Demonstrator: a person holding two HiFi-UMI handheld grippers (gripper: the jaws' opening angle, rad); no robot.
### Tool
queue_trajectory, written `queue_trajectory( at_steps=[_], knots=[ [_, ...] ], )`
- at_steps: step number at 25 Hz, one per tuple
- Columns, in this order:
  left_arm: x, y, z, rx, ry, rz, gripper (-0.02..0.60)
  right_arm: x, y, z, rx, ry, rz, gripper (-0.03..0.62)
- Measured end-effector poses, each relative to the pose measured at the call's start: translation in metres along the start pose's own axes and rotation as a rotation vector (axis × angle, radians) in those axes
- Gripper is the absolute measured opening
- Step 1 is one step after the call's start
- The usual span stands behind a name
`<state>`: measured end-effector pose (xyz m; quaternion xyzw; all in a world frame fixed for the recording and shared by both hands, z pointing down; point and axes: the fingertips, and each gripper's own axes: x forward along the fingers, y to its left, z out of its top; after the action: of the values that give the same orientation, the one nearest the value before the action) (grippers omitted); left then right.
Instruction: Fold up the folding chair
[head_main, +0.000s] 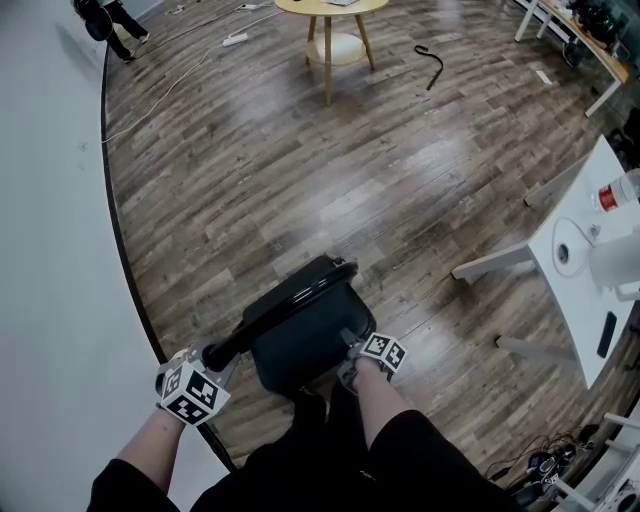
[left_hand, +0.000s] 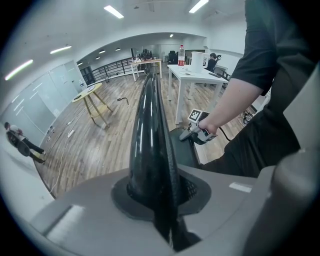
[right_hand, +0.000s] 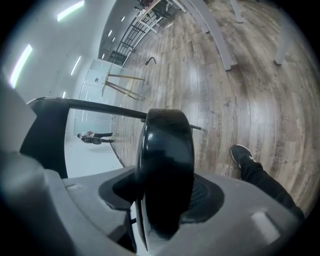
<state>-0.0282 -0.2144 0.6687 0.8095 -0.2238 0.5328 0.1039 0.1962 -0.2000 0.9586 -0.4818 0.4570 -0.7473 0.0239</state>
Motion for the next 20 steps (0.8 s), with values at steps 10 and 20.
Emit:
queue_trajectory(
  at_steps=[10, 20],
  knots=[
    [-0.003, -0.014, -0.001, 0.035, 0.006, -0.009, 0.058, -0.005, 0.015, -0.006, 0.023, -0.005, -0.003, 0.215],
    [-0.010, -0.033, 0.009, 0.023, 0.007, -0.028, 0.057, -0.023, 0.029, -0.010, 0.054, -0.007, -0.021, 0.199]
  ],
)
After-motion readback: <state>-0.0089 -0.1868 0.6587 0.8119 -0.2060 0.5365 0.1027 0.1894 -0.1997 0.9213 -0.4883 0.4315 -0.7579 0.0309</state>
